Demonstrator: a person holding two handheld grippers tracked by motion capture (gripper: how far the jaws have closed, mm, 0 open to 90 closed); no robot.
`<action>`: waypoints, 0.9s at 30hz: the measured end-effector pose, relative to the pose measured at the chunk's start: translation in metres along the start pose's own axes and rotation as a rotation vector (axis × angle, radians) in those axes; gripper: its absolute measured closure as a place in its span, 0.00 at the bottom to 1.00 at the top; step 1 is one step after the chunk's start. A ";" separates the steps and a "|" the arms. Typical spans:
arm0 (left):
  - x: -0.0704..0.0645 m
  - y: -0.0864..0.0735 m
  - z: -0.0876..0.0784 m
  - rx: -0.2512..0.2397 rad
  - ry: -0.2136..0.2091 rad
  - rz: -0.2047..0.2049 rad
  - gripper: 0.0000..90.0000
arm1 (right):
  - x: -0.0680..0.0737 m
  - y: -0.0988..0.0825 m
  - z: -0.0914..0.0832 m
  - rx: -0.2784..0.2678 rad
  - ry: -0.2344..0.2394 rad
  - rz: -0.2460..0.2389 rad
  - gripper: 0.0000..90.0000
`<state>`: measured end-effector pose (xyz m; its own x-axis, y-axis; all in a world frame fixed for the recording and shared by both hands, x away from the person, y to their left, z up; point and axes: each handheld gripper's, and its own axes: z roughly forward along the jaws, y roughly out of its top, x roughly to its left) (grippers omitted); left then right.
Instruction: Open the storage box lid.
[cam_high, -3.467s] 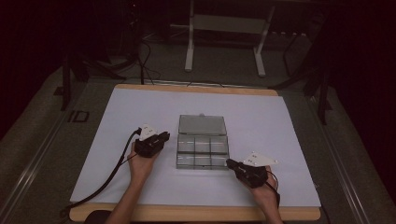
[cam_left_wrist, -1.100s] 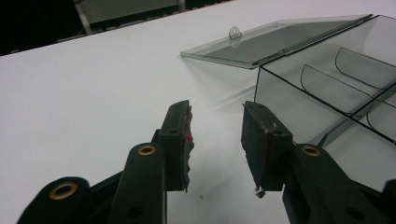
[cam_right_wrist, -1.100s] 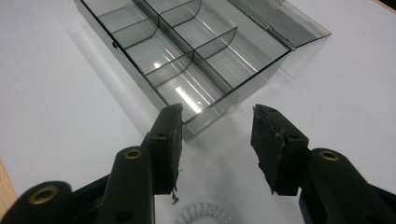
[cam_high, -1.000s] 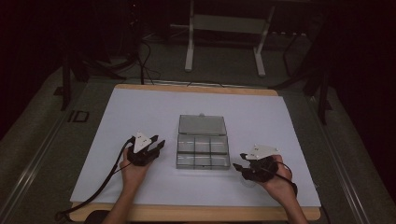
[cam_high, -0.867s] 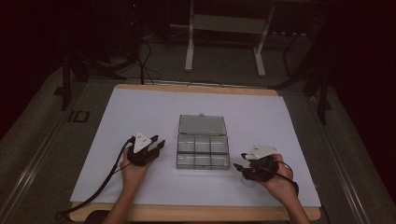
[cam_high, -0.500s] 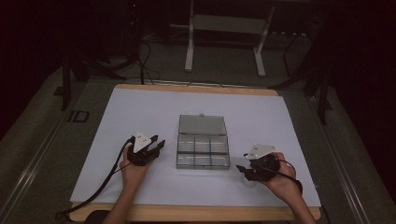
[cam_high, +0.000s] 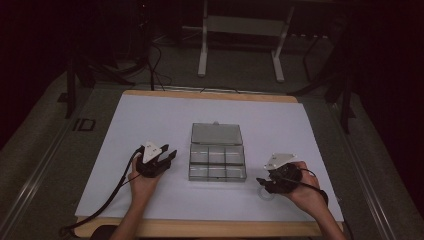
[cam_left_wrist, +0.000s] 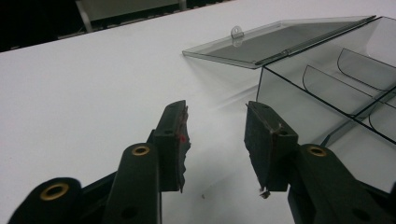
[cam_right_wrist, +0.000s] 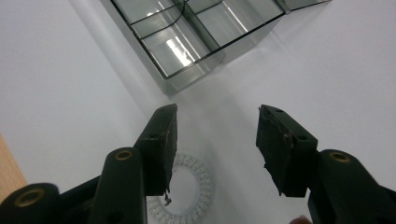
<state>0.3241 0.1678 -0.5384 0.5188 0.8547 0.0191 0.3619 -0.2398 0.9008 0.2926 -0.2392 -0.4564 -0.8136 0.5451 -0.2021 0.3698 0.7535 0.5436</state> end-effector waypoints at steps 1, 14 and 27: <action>0.000 0.000 0.000 0.001 0.000 0.000 0.65 | 0.000 0.000 0.000 0.003 0.003 -0.002 0.54; 0.000 0.000 0.000 0.003 0.002 0.001 0.64 | -0.008 -0.009 0.008 0.078 0.011 0.005 0.53; 0.000 0.000 0.001 0.004 0.003 -0.001 0.64 | -0.012 -0.009 0.017 0.146 0.029 -0.027 0.55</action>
<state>0.3247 0.1675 -0.5385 0.5165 0.8561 0.0193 0.3655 -0.2407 0.8991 0.3070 -0.2459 -0.4728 -0.8358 0.5149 -0.1904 0.4072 0.8141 0.4140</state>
